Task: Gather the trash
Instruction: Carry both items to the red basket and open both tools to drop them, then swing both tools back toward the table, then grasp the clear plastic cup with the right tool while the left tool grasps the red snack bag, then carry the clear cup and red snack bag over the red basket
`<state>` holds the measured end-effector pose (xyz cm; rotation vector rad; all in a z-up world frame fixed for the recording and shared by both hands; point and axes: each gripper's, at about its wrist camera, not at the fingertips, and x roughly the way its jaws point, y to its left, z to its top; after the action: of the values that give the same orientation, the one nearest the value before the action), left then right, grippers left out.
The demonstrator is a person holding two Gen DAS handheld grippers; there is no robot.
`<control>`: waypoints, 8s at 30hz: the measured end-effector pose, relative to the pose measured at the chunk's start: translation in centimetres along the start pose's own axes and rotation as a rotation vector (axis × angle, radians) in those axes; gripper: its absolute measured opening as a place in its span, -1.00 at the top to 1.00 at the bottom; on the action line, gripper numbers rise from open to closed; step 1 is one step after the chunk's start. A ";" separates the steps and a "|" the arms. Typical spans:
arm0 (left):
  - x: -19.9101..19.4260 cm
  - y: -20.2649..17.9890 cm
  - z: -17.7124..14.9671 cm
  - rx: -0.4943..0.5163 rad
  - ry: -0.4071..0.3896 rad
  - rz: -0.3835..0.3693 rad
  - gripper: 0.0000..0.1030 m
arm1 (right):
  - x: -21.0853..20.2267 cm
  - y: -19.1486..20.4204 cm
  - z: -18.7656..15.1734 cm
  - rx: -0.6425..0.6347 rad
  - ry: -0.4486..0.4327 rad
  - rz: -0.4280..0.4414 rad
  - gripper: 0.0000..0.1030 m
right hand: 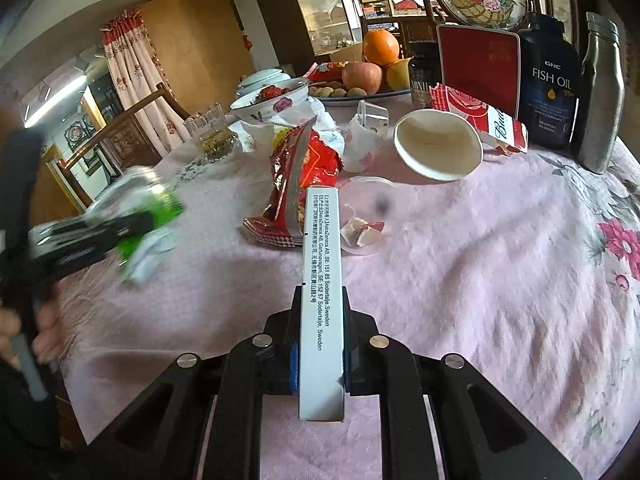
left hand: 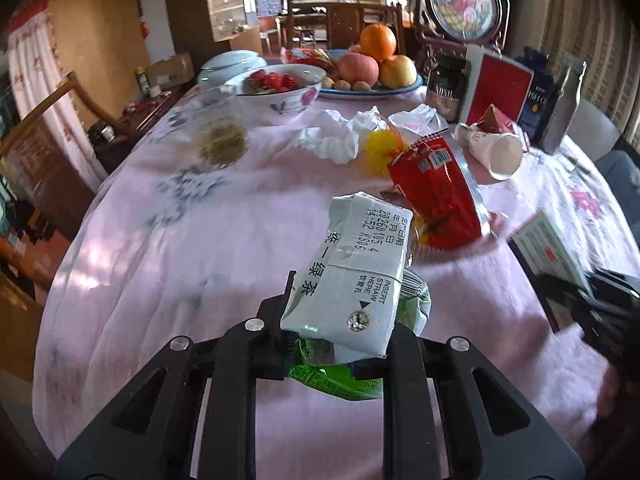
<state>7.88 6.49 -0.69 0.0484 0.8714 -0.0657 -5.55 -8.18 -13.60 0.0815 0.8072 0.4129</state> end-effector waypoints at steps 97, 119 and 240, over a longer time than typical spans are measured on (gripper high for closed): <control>-20.2 27.2 -27.4 -0.656 -0.073 0.591 -0.77 | 3.3 40.0 -3.5 -0.422 0.107 0.475 -0.45; -5.4 3.7 -5.9 -0.122 -0.126 0.161 -0.80 | -2.2 2.6 2.0 -0.017 -0.046 -0.160 -0.58; 8.9 -5.6 4.2 -0.045 0.067 0.055 0.04 | 1.3 -4.3 2.6 0.114 0.030 -0.162 -0.18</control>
<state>16.34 0.23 -4.90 0.0332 0.9377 0.0070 -1.47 -11.41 -13.69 0.1153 0.8601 0.2157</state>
